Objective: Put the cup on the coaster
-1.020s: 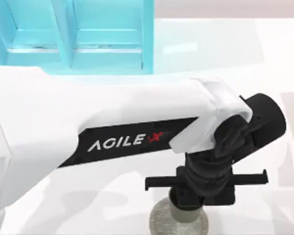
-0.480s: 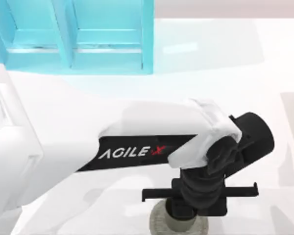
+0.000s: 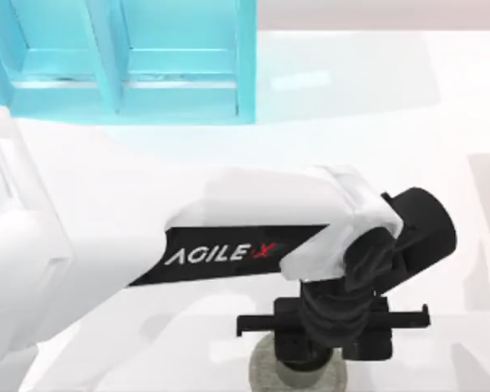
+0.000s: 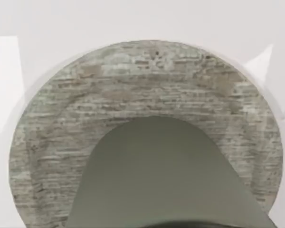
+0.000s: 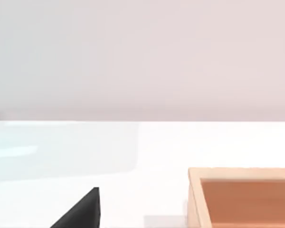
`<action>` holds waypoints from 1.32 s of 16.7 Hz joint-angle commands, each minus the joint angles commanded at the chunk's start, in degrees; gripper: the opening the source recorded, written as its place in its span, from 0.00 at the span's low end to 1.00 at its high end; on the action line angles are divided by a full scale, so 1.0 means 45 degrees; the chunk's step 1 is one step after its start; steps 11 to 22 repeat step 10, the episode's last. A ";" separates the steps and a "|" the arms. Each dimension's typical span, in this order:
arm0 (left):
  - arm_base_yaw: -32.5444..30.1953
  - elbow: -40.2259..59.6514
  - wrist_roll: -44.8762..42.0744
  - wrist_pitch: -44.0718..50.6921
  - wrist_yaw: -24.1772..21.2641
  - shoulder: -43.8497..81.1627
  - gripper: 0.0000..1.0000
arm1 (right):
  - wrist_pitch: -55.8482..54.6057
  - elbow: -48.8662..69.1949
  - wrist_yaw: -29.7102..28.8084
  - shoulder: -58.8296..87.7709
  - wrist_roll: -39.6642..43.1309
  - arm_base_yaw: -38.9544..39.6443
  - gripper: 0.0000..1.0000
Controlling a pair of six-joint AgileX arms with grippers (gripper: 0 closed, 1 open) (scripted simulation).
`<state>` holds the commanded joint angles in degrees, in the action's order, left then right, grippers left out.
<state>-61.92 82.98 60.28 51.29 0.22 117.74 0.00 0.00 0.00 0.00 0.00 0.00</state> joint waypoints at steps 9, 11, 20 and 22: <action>0.0000 0.0000 0.0000 0.0000 0.0000 0.0000 1.00 | 0.0000 0.0000 0.0000 0.0000 0.0000 0.0000 1.00; 0.0000 0.0000 0.0000 0.0000 0.0000 0.0000 1.00 | 0.0000 0.0000 0.0000 0.0000 0.0000 0.0000 1.00; 0.0000 0.0000 0.0000 0.0000 0.0000 0.0000 1.00 | 0.0000 0.0000 0.0000 0.0000 0.0000 0.0000 1.00; 0.0000 0.0000 0.0000 0.0000 0.0000 0.0000 1.00 | 0.0000 0.0000 0.0000 0.0000 0.0000 0.0000 1.00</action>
